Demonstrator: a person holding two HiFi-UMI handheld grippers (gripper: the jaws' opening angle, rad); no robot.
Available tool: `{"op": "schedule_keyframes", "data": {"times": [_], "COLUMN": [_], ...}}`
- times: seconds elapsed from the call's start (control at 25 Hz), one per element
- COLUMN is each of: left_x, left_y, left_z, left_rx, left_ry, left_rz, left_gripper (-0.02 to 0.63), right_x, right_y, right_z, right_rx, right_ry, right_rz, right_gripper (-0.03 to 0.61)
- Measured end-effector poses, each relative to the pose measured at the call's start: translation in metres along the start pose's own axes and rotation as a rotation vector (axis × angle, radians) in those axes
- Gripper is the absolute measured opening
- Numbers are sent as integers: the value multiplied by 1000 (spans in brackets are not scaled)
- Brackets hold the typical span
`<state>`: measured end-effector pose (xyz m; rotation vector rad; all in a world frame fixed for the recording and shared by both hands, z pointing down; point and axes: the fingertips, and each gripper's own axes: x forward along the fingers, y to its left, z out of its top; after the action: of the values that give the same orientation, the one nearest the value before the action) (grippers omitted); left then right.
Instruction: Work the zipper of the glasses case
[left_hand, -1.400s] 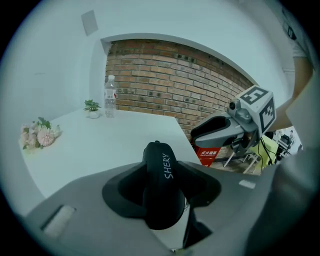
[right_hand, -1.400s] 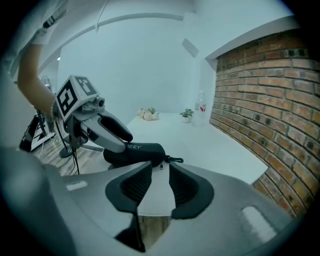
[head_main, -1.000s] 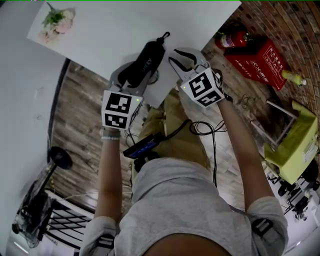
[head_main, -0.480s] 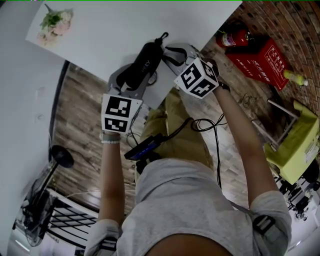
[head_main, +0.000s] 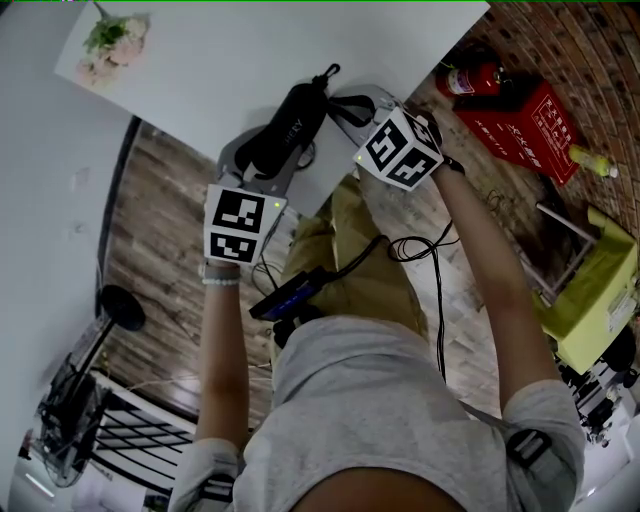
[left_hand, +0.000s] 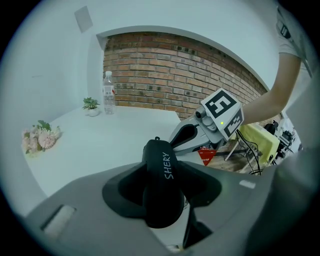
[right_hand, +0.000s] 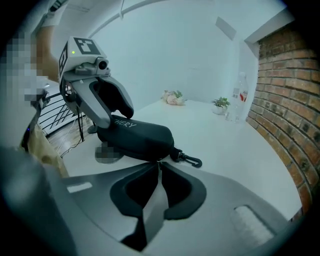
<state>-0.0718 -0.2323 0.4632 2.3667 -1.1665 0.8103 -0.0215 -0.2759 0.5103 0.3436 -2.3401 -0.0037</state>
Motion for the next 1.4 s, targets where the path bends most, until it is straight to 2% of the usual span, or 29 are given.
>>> {"op": "schedule_keyframes", "data": {"times": [0.16,0.64,1.04,1.4], "left_x": [0,4,3,2], "left_y": [1,2,2,4], "left_z": [0,-2,-3,-3], "left_rx": [-12,-27,-37,-29], "left_ry": [-2,30,40,15], "left_rz": [-3,-8,-27,-38], "left_gripper": [203,202,202,202], "right_x": [2,-2,-8,-8], "right_y": [2,5,29,65], "right_z": [0,-3,-3,3], "right_rx": [-44,-5,18,46], "right_ry": [3,17,18,4], "right_rz": [-6,-45,-78,-111], "right_gripper": [5,3,3,2]}}
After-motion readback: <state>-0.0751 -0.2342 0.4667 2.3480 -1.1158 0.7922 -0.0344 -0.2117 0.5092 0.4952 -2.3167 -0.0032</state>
